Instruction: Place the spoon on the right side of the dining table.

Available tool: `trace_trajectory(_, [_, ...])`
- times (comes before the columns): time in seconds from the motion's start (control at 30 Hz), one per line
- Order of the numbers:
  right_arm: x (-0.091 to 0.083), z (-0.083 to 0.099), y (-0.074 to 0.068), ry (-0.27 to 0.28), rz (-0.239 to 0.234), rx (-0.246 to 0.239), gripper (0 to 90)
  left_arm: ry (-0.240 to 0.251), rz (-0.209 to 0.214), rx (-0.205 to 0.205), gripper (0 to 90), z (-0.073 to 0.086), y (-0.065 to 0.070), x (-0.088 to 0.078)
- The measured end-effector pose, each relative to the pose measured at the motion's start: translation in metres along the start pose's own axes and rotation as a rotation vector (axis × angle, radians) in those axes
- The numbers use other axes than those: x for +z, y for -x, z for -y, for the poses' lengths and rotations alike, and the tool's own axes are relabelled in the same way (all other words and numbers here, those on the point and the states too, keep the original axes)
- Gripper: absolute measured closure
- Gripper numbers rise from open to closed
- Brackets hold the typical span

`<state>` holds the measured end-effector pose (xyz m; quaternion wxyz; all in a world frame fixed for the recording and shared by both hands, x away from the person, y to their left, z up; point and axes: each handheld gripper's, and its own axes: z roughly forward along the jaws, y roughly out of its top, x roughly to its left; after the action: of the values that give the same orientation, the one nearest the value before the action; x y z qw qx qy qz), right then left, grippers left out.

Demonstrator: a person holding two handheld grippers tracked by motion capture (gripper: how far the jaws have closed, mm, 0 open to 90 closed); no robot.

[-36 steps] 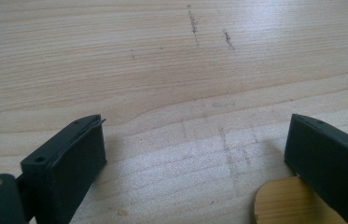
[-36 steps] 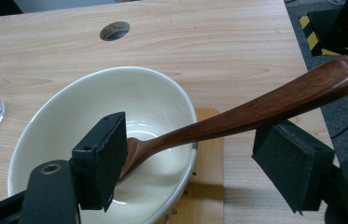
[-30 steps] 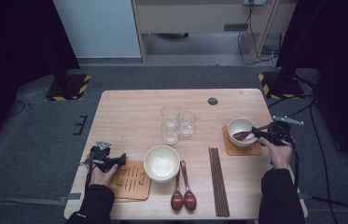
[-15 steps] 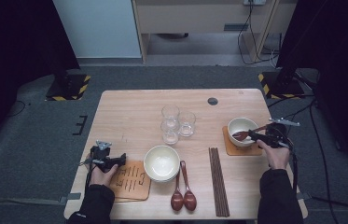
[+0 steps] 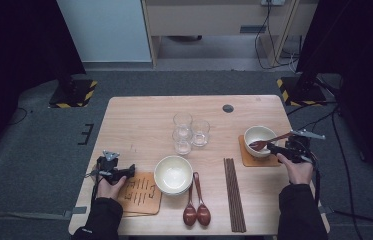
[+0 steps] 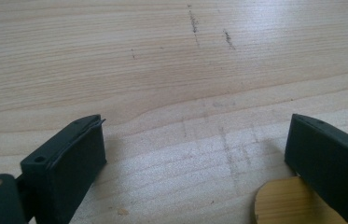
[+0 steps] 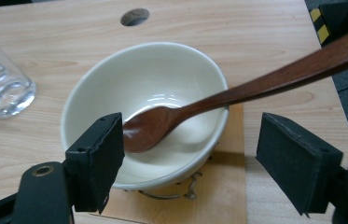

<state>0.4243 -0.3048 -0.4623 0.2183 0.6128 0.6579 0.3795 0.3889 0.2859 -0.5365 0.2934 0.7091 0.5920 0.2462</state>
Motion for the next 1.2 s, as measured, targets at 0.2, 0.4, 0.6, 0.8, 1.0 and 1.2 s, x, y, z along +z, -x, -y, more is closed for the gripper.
trace_trajectory(0.2, [-0.01, -0.01, -0.006, 0.047, -0.019, -0.009, 26.3, 0.0, -0.006, -0.005, 4.0, 0.001, -0.004, -0.001])
trace_trajectory(0.4, [-0.008, -0.02, -0.007, 0.06, -0.007, -0.021, 28.2, 0.0, -0.01, -0.01, 3.9, 0.001, -0.006, -0.001])
trace_trajectory(0.6, [-0.003, -0.029, -0.004, 0.077, 0.014, -0.03, 28.8, 0.0, -0.011, -0.008, 3.8, 0.001, -0.006, -0.001])
trace_trajectory(0.8, [0.005, -0.033, -0.002, 0.074, 0.015, -0.035, 29.4, -0.001, -0.01, -0.008, 3.3, 0.001, -0.006, -0.001])
trace_trajectory(1.0, [0.013, -0.033, -0.003, 0.07, 0.012, -0.053, 29.7, -0.001, -0.01, -0.008, 3.3, 0.001, -0.006, -0.001])
trace_trajectory(1.2, [0.022, -0.036, -0.003, 0.047, 0.021, -0.051, 29.5, -0.001, -0.01, -0.008, 3.3, 0.001, -0.006, -0.001])
